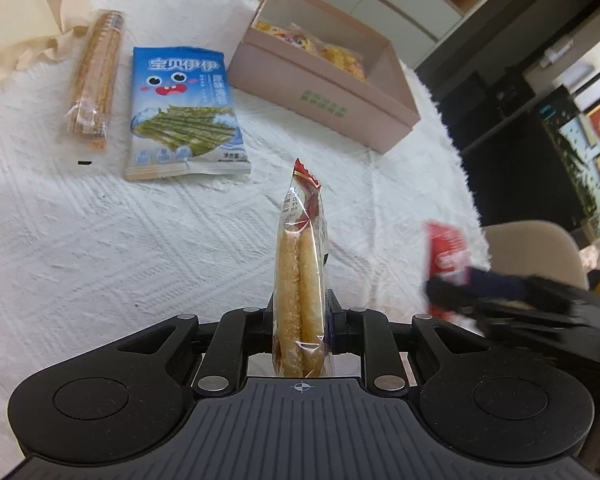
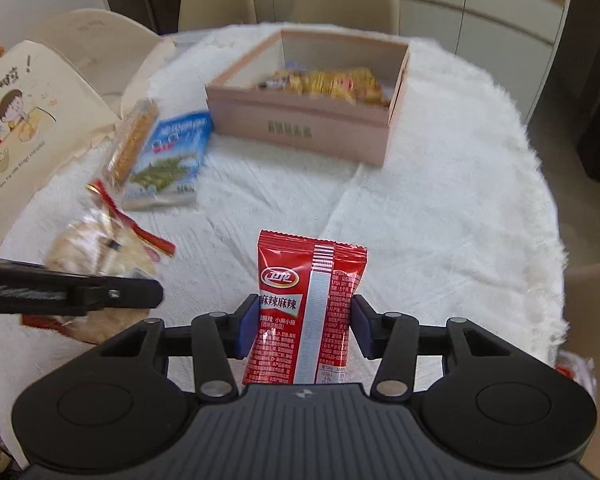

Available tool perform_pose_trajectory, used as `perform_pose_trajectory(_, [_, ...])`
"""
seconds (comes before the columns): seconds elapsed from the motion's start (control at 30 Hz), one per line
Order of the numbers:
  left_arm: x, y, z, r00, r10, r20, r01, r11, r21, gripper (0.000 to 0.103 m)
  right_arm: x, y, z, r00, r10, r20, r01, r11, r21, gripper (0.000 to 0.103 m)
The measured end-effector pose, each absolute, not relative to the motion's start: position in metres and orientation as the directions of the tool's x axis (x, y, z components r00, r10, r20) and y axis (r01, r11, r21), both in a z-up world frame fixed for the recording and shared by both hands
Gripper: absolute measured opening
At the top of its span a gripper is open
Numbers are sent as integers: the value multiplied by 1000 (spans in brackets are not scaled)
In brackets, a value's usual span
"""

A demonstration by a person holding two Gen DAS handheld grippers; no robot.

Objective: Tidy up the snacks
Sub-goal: 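Lift the bread stick with the left tool while the right tool grasps the red spicy-strip packet, then carry the bread stick and red packet into the pink box and open both tools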

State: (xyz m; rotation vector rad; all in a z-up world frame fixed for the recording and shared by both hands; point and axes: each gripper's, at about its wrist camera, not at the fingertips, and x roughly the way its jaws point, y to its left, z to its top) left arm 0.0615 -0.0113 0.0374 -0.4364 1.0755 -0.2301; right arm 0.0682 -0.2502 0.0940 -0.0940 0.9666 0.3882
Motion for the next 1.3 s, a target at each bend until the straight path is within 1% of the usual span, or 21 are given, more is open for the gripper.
perform_pose_trajectory(0.17, [70,-19,40,442,-388,-809,1,902,-432,23,59,-258,104,521,289,-803,-374,923,90,48])
perform_pose_trajectory(0.37, [72,-20,41,434,-419,-798,26,891,-453,23,62,-252,113,540,290,-790,-391,918,70,48])
perform_pose_trajectory(0.5, [73,-17,43,423,-432,-797,45,888,-458,23,72,-248,115,564,256,-785,-381,924,28,48])
perform_pose_trajectory(0.57, [74,-15,43,422,-438,-794,52,886,-461,23,79,-250,114,557,259,-789,-373,927,40,48])
perform_pose_trajectory(0.67, [75,-13,46,432,-451,-781,54,877,-477,23,85,-257,121,535,296,-792,-368,925,97,48])
perform_pose_trajectory(0.8, [79,-12,64,471,-463,-751,78,870,-487,23,89,-260,146,560,327,-761,-388,915,108,48])
perform_pose_trajectory(0.93, [90,-6,86,527,-466,-711,95,863,-496,23,98,-263,178,616,349,-706,-395,912,107,48])
perform_pose_trajectory(1.07, [115,4,103,568,-482,-667,99,844,-526,23,105,-271,192,646,356,-675,-386,916,113,48])
perform_pose_trajectory(1.23, [170,8,148,657,-497,-567,173,832,-528,23,113,-280,188,648,335,-684,-346,929,128,48])
perform_pose_trajectory(1.3, [195,5,160,668,-505,-547,195,828,-526,23,114,-282,182,633,338,-697,-332,931,150,48])
